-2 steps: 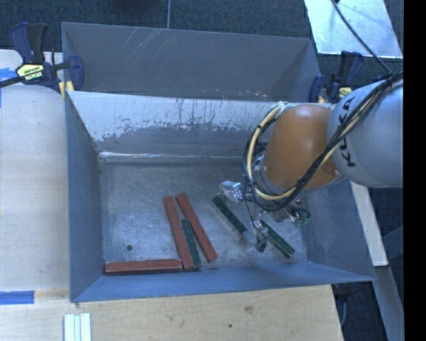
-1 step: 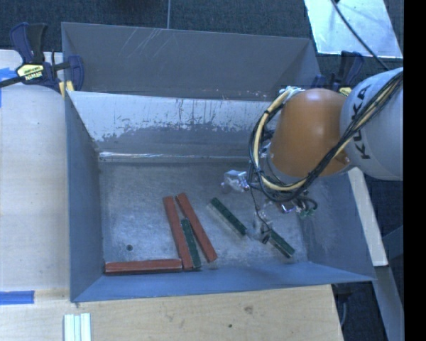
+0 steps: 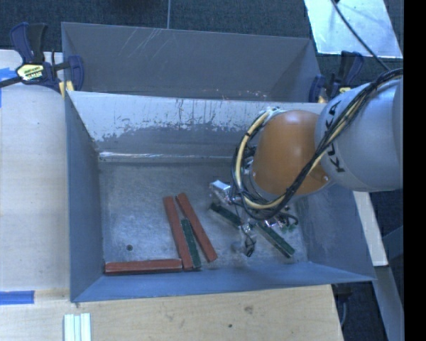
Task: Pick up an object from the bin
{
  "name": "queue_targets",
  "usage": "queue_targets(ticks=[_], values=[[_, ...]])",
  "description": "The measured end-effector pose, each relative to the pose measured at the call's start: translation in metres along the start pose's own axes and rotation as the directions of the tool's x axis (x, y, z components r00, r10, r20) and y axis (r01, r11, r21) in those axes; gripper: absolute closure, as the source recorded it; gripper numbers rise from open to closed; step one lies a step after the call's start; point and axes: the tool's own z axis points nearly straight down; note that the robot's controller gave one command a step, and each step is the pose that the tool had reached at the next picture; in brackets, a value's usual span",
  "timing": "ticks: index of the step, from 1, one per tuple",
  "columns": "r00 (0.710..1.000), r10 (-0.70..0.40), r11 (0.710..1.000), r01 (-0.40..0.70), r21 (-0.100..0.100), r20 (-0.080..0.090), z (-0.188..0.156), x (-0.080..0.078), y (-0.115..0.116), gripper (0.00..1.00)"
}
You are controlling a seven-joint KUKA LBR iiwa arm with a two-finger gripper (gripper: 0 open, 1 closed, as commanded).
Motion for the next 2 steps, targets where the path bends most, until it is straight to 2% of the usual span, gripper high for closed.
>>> queue_targets(ticks=[1, 2], values=[[1.0, -0.001, 1.0, 0.001, 0.001, -0.001, -0.002, 0.0, -0.001, 1.0], [0.999, -0.034, 0.999, 0.034, 0.003, 0.004, -0.164, -0.004, 0.0, 1.0]])
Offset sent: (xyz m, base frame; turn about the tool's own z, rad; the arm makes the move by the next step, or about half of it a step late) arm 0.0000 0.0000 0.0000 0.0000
